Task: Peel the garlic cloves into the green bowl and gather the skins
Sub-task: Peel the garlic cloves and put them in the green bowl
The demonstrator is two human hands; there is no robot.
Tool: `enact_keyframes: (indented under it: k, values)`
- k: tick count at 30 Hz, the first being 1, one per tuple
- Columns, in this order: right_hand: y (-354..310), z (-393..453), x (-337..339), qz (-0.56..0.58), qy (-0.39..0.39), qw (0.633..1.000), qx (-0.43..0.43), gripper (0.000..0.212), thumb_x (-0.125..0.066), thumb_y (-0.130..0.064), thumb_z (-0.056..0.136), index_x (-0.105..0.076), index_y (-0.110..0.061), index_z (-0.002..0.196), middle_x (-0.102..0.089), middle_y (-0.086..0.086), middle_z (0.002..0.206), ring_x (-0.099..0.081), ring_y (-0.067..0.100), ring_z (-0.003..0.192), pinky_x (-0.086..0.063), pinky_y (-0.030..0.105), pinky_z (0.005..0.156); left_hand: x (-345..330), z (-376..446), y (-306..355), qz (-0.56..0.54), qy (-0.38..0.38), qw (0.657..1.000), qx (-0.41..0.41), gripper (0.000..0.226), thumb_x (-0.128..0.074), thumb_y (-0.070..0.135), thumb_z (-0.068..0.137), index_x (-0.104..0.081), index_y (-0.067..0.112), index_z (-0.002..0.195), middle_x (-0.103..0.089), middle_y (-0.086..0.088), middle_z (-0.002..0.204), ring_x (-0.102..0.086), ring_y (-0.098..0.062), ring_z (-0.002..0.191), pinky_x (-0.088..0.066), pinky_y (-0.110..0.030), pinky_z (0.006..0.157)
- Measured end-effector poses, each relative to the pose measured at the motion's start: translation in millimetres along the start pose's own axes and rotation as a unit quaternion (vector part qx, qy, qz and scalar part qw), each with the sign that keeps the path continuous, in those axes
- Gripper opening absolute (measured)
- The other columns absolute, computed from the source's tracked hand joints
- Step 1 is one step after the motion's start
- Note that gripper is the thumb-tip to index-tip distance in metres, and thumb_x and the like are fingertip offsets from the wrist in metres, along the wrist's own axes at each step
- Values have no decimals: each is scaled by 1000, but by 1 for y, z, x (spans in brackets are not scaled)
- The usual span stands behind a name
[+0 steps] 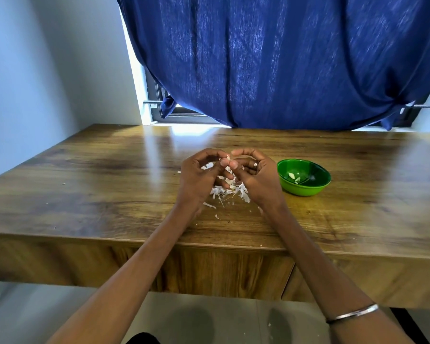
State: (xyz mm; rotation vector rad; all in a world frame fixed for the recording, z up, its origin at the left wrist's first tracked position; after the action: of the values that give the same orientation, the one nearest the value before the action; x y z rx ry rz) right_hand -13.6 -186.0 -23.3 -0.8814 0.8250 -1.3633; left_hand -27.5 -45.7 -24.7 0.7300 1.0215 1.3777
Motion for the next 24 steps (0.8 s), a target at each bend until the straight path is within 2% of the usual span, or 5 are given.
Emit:
enact_keyframes:
  k: [5, 10, 15, 20, 24]
  values:
    - [-2, -2, 0, -22, 15, 998, 53, 16, -78, -6, 86, -78, -11, 101, -78, 0, 92, -73, 11, 83, -56, 23, 71, 4, 0, 0, -37, 18, 999, 16, 7, -74, 1, 88, -69, 1, 93, -74, -11, 86, -68, -20, 57, -52, -24, 46]
    - [-1, -1, 2, -26, 16, 999, 41, 12, -81, -11, 83, -77, -11, 95, -78, 1, 92, -74, 11, 83, -59, 26, 73, 4, -1, 1, -57, 12, 997, 45, 5, -74, 1, 87, -71, 5, 88, -75, -8, 80, -68, -17, 58, -51, -23, 46]
    - [-3, -4, 1, 6, -36, 999, -13, 15, -77, -14, 88, -72, -6, 99, -74, 10, 98, -68, 16, 76, -57, 37, 63, 5, -1, 2, -64, -17, 996, 67, 10, -77, 13, 79, -72, 8, 86, -75, -3, 80, -68, -15, 60, -50, -21, 48]
    - [-7, -6, 3, 11, -72, 997, -15, 12, -68, -13, 94, -67, -2, 100, -70, -2, 89, -63, 10, 67, -51, 37, 57, 6, -1, 3, -50, -74, 995, 51, 17, -75, 14, 77, -65, 7, 88, -72, 0, 86, -68, -16, 59, -51, -22, 48]
    - [-9, -9, -3, -2, -103, 995, 0, 14, -70, -10, 93, -59, -2, 93, -68, 13, 90, -63, 14, 64, -52, 35, 51, 7, 1, 0, -35, -55, 997, 37, 8, -67, 4, 93, -68, 8, 87, -73, -1, 83, -65, -18, 57, -51, -22, 47]
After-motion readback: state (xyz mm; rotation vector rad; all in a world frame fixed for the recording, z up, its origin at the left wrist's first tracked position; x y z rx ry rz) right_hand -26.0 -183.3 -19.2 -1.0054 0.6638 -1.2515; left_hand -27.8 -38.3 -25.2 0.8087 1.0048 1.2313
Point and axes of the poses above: each hand's wrist, its own z-axis towards the middle knuckle, its own x-axis out of the back of the hand, y = z × x, the point moved 3 cm from there along z, towards the middle knuckle
